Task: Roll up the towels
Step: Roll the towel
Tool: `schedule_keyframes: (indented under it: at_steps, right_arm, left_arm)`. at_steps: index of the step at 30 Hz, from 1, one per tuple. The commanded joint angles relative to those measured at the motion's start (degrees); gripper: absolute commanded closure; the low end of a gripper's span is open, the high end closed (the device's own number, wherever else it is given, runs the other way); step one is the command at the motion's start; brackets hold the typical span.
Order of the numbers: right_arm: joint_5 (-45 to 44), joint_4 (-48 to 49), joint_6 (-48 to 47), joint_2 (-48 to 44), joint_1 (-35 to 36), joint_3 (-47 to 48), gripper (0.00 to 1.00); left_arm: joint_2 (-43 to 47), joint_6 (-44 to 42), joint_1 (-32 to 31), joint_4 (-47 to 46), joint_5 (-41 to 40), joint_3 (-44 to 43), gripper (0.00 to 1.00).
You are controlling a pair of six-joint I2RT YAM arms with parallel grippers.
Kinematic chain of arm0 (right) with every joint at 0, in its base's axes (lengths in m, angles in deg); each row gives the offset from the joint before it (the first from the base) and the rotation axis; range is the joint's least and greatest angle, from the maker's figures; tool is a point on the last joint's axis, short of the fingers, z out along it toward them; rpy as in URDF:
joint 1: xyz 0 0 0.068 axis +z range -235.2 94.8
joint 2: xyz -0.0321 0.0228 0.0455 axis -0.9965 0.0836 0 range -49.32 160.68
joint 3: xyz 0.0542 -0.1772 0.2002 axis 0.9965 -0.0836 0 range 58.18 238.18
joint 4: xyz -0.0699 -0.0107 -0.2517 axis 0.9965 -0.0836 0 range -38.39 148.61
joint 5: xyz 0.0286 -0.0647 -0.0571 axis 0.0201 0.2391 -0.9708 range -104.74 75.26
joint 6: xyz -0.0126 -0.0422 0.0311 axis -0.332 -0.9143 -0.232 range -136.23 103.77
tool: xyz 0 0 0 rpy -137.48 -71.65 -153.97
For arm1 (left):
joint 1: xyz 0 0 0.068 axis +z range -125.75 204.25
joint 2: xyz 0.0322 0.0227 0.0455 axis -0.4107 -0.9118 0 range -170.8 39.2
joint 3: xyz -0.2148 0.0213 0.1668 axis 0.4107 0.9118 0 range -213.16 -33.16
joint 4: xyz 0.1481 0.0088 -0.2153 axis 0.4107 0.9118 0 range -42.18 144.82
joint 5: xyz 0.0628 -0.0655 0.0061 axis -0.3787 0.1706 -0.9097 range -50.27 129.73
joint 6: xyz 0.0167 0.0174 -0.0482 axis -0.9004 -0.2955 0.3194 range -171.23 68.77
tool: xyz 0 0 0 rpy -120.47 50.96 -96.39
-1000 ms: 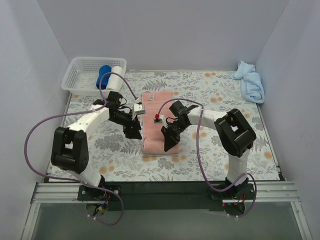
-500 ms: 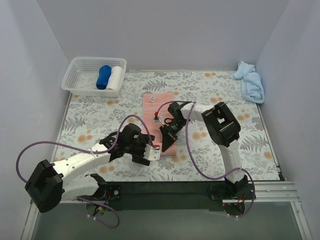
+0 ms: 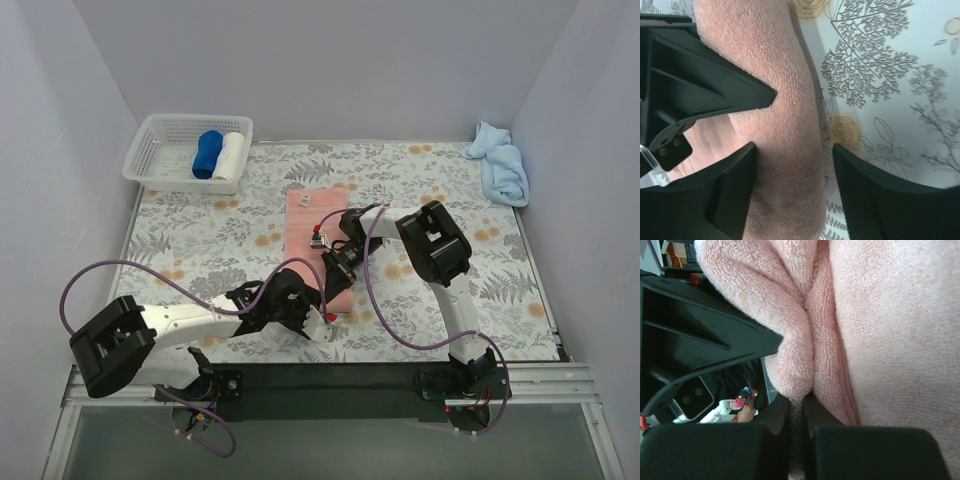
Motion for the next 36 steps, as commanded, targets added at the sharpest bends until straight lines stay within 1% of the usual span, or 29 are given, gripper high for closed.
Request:
schedule_keyframes:
  at_steps: [1,3,4,6,7,10,13,14,15,16,17,19,21,23,27,29,30,34,36]
  right_arm:
    - [-9.67,-0.11,-2.19,3.73,0.28,-0.97,0.99]
    - [-9.85,-0.38,-2.71,3.56,0.20,-1.06,0.99]
    - [-10.29,-0.38,-2.63,3.21,0.28,-1.15,0.99]
    - [-10.82,-0.29,-2.54,2.86,0.02,-1.33,0.99]
    - [-11.08,-0.29,-2.54,2.42,-0.15,-1.41,0.99]
    - [-12.22,-0.38,-1.93,1.37,-1.46,-1.06,0.98]
    - [-13.10,-0.64,-1.14,-0.04,-3.48,0.07,0.88]
    - [-13.62,-0.73,-0.96,-0.57,-4.19,0.43,0.79]
    - [-14.15,-0.73,-0.52,-1.09,-4.72,0.61,0.75]
    - [-15.55,-0.73,-0.34,-2.23,-5.77,1.04,0.73]
    - [-16.43,-0.82,-0.17,-2.76,-6.13,1.31,0.68]
    - [-19.06,-0.73,0.36,-4.86,-7.44,1.66,0.64]
    - [-20.39,-0.64,0.54,-6.54,-8.24,1.75,0.57]
    - [-21.80,-0.64,0.89,-9.18,-9.73,1.93,0.52]
    - [-24.00,-0.12,0.63,-14.54,-12.37,1.32,0.47]
    - [-24.70,0.59,0.27,-18.66,-13.95,0.26,0.43]
    - [-24.97,1.37,0.01,-20.24,-14.39,-1.05,0.42]
    - [-28.03,4.10,-1.39,-29.82,-15.45,-4.92,0.41]
    - [-28.48,6.38,-2.36,-34.90,-15.54,-7.03,0.41]
  left_arm:
    - [-4.29,0.11,-0.31,-1.16,-3.66,1.97,0.46]
    - [-5.35,1.25,-0.30,-0.99,-4.10,2.41,0.52]
    - [-6.14,2.48,-0.22,-0.38,-3.75,2.23,0.64]
    - [-6.59,3.80,-0.22,2.51,-2.88,1.10,0.72]
    - [-7.11,5.20,-0.13,3.75,-1.39,0.48,0.79]
    - [-7.38,6.18,0.31,9.72,3.79,-1.72,0.88]
    - [-8.34,6.62,0.40,15.52,8.79,-3.65,0.93]
    - [-8.87,6.88,0.48,16.84,9.86,-4.27,0.94]
    - [-9.74,6.97,0.83,19.55,11.18,-4.79,0.94]
    - [-10.19,7.06,1.01,20.80,12.58,-5.84,0.95]
    - [-10.63,7.15,1.19,21.94,14.86,-6.29,0.96]
    - [-11.42,7.76,2.15,24.32,16.89,-7.34,0.97]
    - [-12.73,7.94,3.55,26.60,19.26,-8.92,0.97]
    - [-13.96,7.94,4.61,28.19,20.94,-10.85,0.98]
    - [-18.44,7.68,8.91,33.10,25.33,-14.64,0.99]
    - [-20.46,6.89,10.67,35.39,28.32,-16.83,0.99]
    - [-22.56,6.54,12.51,37.58,29.55,-19.19,0.99]
    - [-27.94,4.96,16.82,42.86,35.61,-24.83,0.99]
    - [-31.44,3.73,18.59,46.10,36.94,-28.07,0.99]
